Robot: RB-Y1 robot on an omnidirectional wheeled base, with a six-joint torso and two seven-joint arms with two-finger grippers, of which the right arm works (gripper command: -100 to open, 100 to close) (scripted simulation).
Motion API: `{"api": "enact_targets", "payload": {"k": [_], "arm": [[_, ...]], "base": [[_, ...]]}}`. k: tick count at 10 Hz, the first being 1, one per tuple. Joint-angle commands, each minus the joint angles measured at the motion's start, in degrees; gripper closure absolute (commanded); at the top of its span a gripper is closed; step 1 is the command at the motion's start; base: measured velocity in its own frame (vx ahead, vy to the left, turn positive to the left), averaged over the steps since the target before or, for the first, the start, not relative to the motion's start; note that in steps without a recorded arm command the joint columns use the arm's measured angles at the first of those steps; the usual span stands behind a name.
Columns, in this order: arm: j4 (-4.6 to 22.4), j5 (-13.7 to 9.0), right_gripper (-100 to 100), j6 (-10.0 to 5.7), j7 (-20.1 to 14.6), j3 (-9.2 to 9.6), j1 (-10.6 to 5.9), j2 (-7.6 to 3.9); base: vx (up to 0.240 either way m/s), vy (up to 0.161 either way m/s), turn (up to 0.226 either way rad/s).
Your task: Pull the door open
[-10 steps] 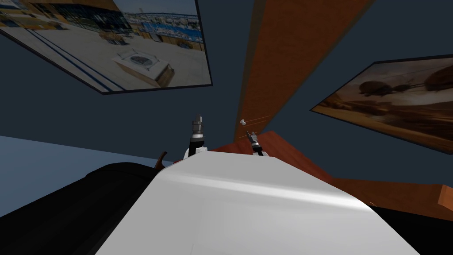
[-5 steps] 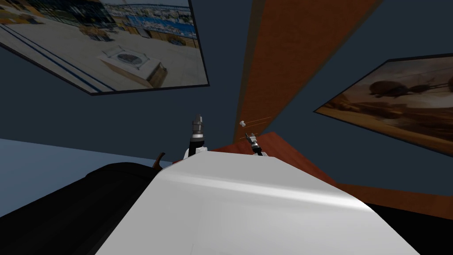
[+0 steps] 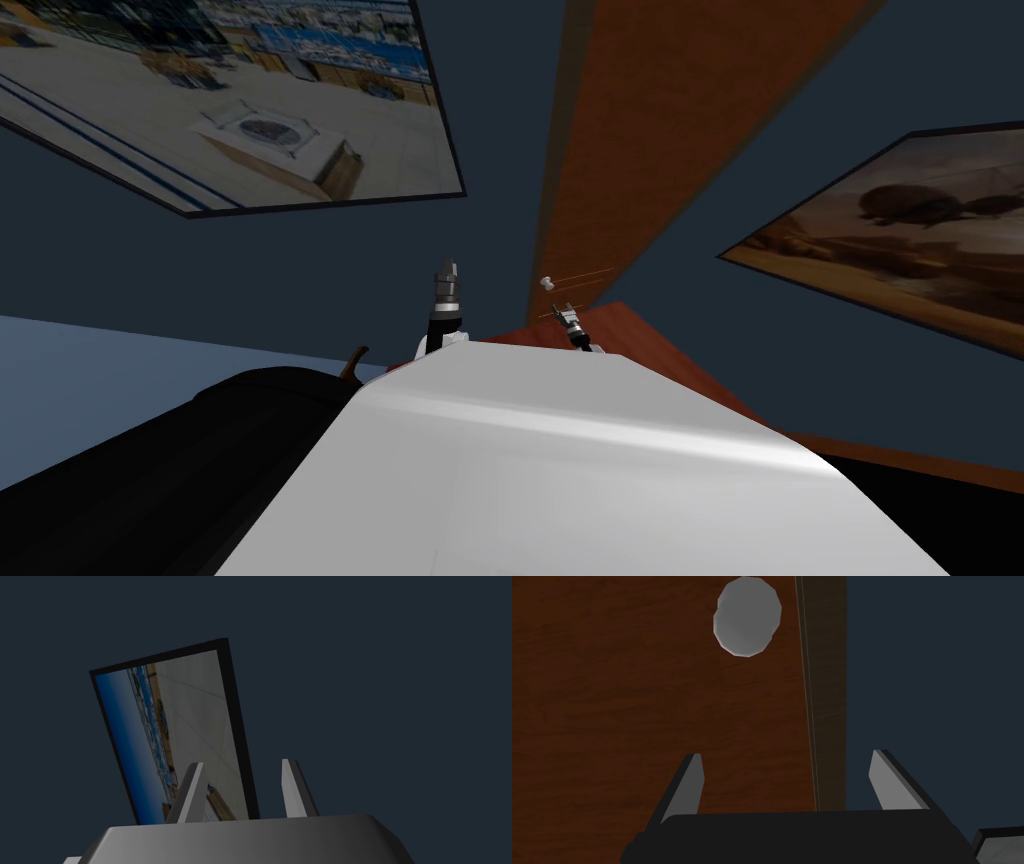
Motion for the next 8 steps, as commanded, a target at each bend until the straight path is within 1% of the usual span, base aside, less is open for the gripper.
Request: {"api": "enact_targets", "payload": {"k": [1, 3, 7, 8], "arm": [[2.4, 0.5, -100, -0.76, 1.9, 0.03, -0.86, -0.25], [5.0, 1.0, -100, -1.48, 3.9, 0.08, -1.83, -0.50], [8.9, 1.8, -100, -2.56, 7.0, 0.16, -3.28, -0.87], [8.3, 1.6, -100, -2.38, 6.3, 0.13, -3.10, -0.87]], "base": [[0.064, -0.052, 0.032], [0.060, -0.048, 0.030], [0.050, -0.038, 0.023], [0.020, -0.013, 0.007]]}}
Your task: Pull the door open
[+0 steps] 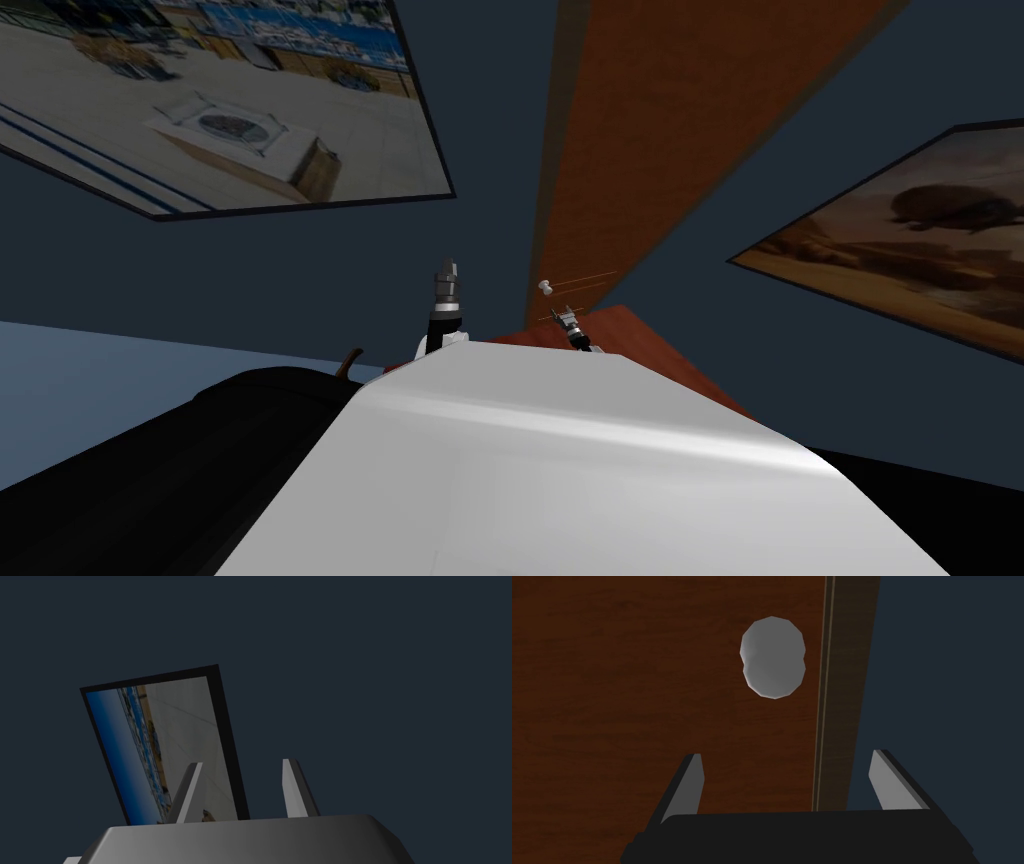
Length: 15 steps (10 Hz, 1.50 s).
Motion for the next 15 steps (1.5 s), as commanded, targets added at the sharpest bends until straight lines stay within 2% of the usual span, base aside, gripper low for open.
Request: {"api": "enact_targets", "payload": {"k": [1, 5, 8, 9, 10, 11, 15], "arm": [[0.6, -0.4, -100, -0.59, 0.0, -0.58, 0.21, -0.49], [2.3, -1.7, -100, -2.46, -0.2, -2.41, 0.88, -2.03], [3.7, -2.6, -100, -3.91, -0.3, -3.83, 1.39, -3.23], [3.9, -2.8, -100, -4.17, -0.3, -4.09, 1.49, -3.45], [3.6, -2.4, -100, -3.82, -0.4, -3.43, 2.59, -2.77], [3.6, -2.4, 100, -3.82, -0.4, -3.43, 2.59, -2.77], [3.6, -2.4, 100, -3.82, -0.4, -3.43, 2.59, -2.77]], "base": [[0.090, 0.093, 0.114], [0.169, 0.153, 0.094], [0.185, 0.035, 0.114], [0.136, -0.020, 0.070], [0.019, -0.001, -0.004], [-0.032, 0.007, -0.024], [-0.005, -0.003, -0.002]]}}
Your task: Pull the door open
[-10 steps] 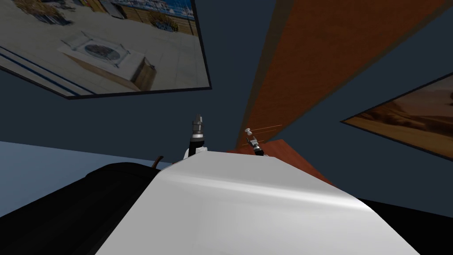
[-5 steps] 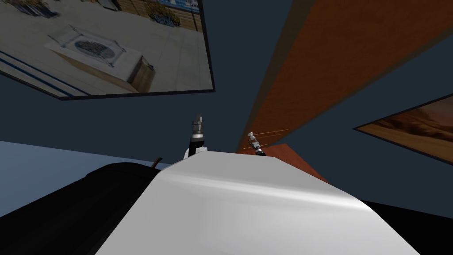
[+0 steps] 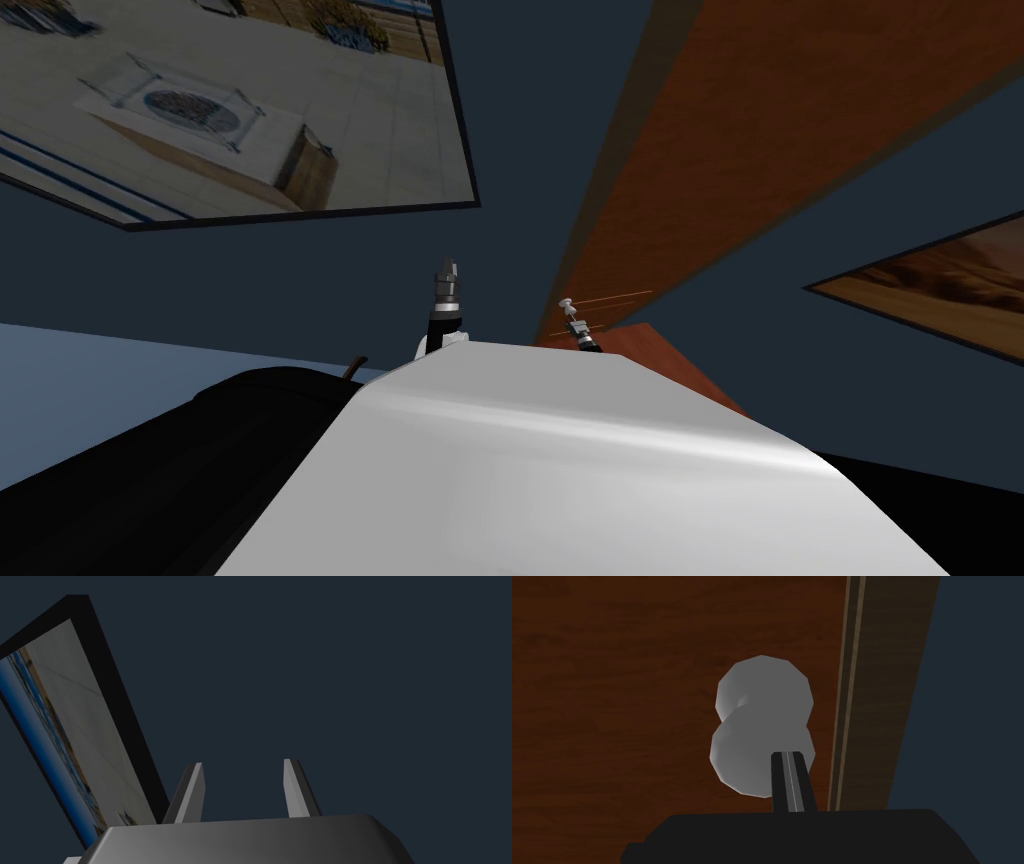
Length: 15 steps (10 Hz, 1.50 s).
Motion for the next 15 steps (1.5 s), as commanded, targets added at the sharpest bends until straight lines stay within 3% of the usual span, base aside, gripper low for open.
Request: {"api": "enact_targets", "payload": {"k": [1, 2, 7, 8, 11, 15], "arm": [[0.0, 0.0, 100, 0.12, 0.0, 0.08, -0.20, 0.11], [-0.2, 0.1, -100, -0.24, -0.2, 0.14, 0.09, -0.51], [-1.1, 0.6, -100, -1.13, -1.0, 0.66, 0.41, -2.35], [-1.4, 0.6, -100, -0.82, -1.0, 0.61, 0.61, -2.08], [-5.6, 2.4, -100, 1.60, 0.1, -3.99, 3.09, 1.32], [-9.7, 4.1, -100, 3.96, 1.3, -8.50, 5.46, 4.70]], "base": [[0.000, 0.000, 0.000], [-0.112, -0.009, -0.060], [-0.194, -0.040, -0.024], [-0.079, -0.045, 0.002], [0.076, -0.013, 0.240], [0.152, -0.051, 0.182]]}}
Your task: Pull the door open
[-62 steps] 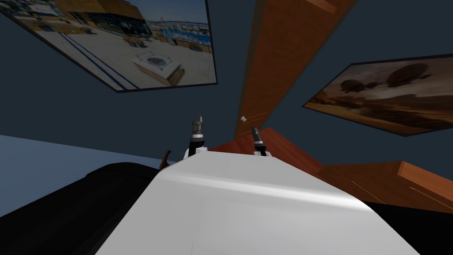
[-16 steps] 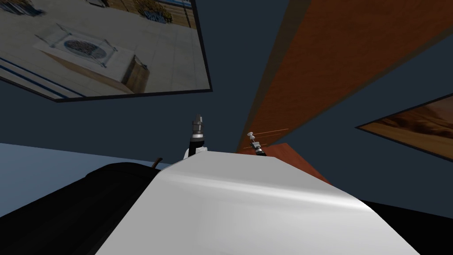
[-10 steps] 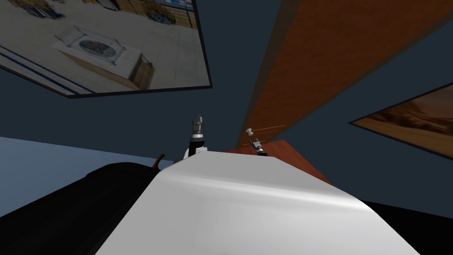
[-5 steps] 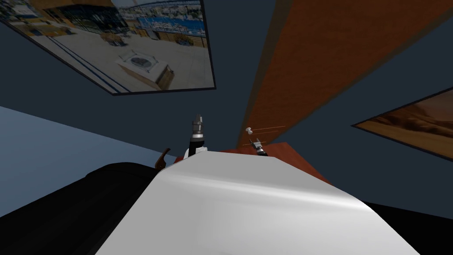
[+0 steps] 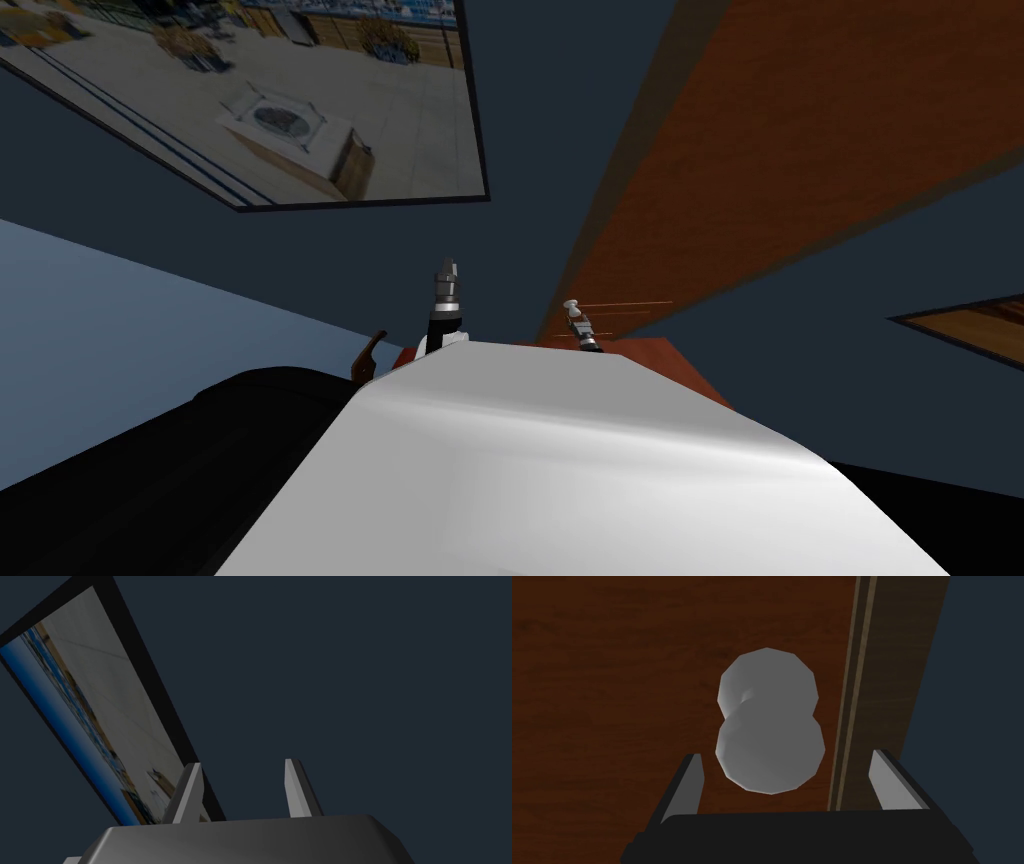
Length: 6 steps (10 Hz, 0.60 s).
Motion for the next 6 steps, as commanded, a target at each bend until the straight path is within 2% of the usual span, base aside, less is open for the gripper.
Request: {"api": "enact_targets", "payload": {"k": [1, 2, 3, 6], "arm": [[-1.8, 0.7, -100, 1.09, 0.5, -1.83, 1.02, 1.40], [-1.1, 0.5, -100, 0.61, 0.3, -1.11, 0.62, 0.92], [-1.1, 0.5, 100, 0.61, 0.3, -1.11, 0.62, 0.92], [-1.1, 0.5, 100, 0.61, 0.3, -1.11, 0.62, 0.92]], "base": [[0.211, -0.064, 0.168], [0.103, -0.031, 0.034], [-0.018, 0.005, -0.020], [-0.027, 0.006, -0.005]]}}
